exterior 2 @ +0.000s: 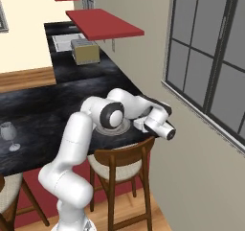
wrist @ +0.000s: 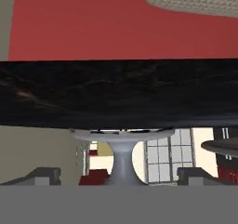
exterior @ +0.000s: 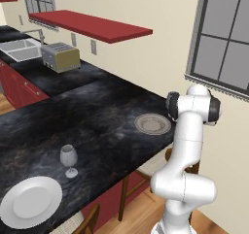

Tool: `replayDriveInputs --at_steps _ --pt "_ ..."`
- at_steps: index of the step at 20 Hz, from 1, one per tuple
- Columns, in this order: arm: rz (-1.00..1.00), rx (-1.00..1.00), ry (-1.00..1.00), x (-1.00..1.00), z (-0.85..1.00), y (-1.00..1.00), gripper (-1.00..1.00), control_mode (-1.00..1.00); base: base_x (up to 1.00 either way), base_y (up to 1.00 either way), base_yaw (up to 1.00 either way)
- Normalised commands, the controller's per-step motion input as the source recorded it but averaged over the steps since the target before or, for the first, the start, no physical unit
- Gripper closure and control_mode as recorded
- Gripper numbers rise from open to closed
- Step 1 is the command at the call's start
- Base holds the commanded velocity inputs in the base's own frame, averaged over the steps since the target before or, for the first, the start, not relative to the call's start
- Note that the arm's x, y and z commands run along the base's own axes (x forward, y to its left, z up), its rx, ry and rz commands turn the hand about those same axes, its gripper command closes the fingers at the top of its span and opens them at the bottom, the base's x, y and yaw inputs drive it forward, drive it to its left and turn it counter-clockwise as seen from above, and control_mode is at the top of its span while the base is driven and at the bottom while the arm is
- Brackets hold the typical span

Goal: Retrieve the wine glasses from the counter and place one next to each plate.

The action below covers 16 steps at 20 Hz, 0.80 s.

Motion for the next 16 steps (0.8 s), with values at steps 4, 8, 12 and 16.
replayDriveInputs --at_steps 4,8,12,16 --pt "-0.05 0.0 0.16 -0.04 -0.31 -0.26 -1.0 -1.0 0.0 0.0 0.0" --pt "-0.05 0.0 0.04 -0.46 -0.12 -0.23 -1.0 -1.0 0.0 0.0 0.0" --pt "-0.03 0.0 -0.13 -0.86 0.09 -0.08 -1.0 -1.0 0.0 0.0 0.0" --pt "0.0 0.0 -0.16 -0.76 0.32 0.0 -1.0 -1.0 0.0 0.0 0.0"
